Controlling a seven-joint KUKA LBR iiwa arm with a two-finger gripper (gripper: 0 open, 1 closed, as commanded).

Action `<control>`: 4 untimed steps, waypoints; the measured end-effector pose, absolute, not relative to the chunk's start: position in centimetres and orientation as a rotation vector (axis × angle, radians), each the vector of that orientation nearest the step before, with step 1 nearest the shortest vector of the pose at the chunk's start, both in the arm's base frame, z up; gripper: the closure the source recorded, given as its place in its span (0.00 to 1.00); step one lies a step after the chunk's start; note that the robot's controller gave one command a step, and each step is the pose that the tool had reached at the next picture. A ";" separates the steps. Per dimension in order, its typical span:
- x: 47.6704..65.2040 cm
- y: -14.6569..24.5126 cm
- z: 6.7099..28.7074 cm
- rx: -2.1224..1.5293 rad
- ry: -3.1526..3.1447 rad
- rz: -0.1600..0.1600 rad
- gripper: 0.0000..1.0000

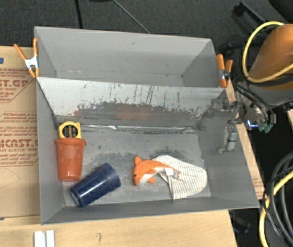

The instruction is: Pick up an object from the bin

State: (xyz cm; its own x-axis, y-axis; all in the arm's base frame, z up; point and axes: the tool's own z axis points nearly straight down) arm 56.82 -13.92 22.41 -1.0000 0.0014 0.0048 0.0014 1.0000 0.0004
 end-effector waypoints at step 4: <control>49.7 -11.1 13.3 0.773 -3.046 -0.001 0.00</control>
Offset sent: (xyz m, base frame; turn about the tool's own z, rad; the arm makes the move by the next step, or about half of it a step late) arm -0.0657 0.0221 -0.1541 -0.2954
